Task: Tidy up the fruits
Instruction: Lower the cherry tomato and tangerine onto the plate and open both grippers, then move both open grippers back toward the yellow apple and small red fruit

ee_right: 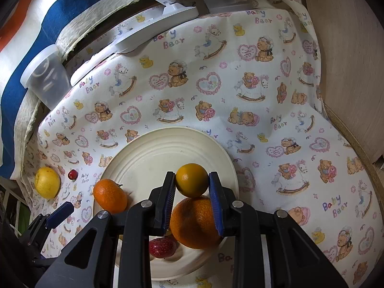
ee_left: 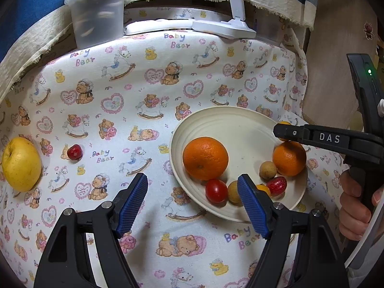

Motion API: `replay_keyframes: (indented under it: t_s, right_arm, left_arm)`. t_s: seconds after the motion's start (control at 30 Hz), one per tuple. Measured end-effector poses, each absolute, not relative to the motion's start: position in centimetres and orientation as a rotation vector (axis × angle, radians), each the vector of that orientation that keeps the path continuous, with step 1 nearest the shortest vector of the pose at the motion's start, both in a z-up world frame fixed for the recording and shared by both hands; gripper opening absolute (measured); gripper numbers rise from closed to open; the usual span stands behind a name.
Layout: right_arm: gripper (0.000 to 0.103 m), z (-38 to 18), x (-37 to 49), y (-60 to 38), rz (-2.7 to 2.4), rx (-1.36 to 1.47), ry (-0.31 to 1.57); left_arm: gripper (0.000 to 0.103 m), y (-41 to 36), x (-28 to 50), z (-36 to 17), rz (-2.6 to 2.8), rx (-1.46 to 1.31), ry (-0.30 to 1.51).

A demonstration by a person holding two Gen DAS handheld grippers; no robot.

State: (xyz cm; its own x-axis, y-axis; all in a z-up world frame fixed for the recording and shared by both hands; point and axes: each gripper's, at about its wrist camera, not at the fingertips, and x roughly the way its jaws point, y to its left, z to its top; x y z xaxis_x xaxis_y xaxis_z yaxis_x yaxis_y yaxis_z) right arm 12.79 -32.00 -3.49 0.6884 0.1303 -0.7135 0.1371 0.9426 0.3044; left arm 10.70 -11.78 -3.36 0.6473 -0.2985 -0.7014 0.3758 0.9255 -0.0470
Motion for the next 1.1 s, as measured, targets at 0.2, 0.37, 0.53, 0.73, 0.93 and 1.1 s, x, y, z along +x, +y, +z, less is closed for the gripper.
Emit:
replay_keyframes:
  t_s: [0.2, 0.37, 0.53, 0.73, 0.93, 1.1]
  right_arm:
    - [0.029, -3.5, 12.8, -32.0, -0.001, 0.351, 0.816]
    - [0.03, -3.3, 12.6, -31.8, 0.006, 0.339, 0.809]
    - [0.034, -2.8, 12.2, -31.2, 0.015, 0.318, 0.788]
    - [0.051, -2.2, 11.8, -31.1, -0.002, 0.296, 0.752]
    - [0.053, -1.9, 11.5, -31.2, -0.007, 0.305, 0.731]
    - [0.058, -1.5, 11.3, -30.7, -0.012, 0.278, 0.709]
  left_arm:
    - [0.076, -11.5, 10.4, -2.8, -0.38, 0.112, 0.754]
    - [0.076, -10.9, 10.6, -2.7, -0.371, 0.096, 0.753]
    - [0.076, -10.5, 10.6, -2.3, -0.361, 0.088, 0.741]
    - [0.076, -10.3, 10.2, -1.5, -0.353, 0.095, 0.708]
    - [0.076, -9.7, 9.6, 0.0, -0.336, 0.095, 0.66]
    - [0.076, -9.1, 9.3, 1.1, -0.326, 0.093, 0.621]
